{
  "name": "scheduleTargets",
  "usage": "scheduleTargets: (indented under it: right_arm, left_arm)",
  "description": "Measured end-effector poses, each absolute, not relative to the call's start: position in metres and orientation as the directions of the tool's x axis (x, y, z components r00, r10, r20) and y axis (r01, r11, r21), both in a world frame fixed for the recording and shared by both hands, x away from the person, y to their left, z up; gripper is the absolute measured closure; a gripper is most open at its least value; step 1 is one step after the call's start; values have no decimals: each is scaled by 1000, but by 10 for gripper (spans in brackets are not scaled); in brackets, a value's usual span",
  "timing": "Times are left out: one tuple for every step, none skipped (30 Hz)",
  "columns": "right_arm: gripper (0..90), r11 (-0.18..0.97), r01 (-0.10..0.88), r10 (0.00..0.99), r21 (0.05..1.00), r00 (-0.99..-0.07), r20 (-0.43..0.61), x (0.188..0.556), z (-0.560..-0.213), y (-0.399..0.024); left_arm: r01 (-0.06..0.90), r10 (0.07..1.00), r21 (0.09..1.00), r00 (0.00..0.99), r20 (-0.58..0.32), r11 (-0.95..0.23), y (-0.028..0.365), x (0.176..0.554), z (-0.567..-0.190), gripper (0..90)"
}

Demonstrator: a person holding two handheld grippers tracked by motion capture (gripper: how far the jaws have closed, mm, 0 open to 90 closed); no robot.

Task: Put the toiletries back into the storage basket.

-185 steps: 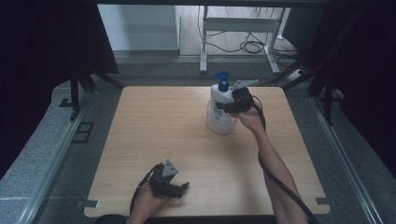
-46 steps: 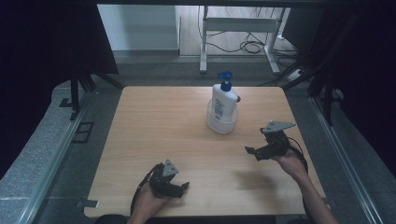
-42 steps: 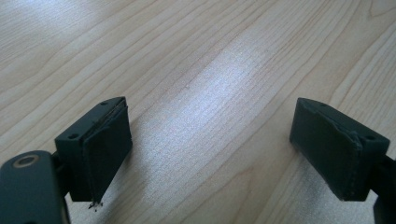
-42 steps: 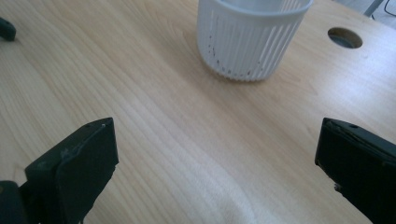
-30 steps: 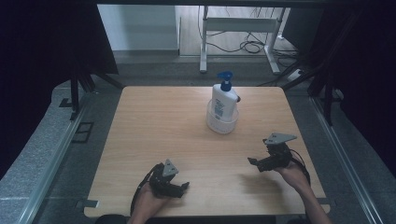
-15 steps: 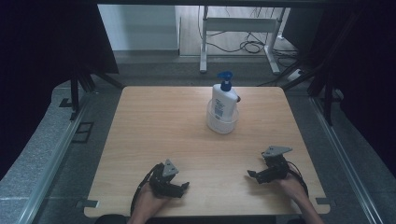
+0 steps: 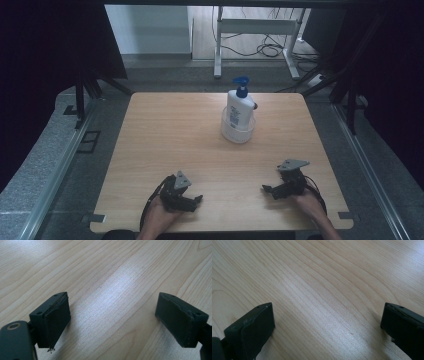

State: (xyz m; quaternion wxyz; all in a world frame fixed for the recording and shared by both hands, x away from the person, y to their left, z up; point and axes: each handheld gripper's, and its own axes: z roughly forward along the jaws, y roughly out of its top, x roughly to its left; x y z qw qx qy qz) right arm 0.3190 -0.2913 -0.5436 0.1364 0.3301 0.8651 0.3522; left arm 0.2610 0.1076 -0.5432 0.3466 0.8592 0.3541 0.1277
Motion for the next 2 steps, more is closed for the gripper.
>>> scheduleTargets:
  right_arm:
    - [0,534,475,667,699,-745,-3,319,-544,-291]
    - [0,534,475,667,699,-745,-4,319,-544,-291]
  left_arm:
    - [520,697,686,717,-26,-509,108,261,-543,119]
    - [520,697,686,716,-26,-509,108,261,-543,119]
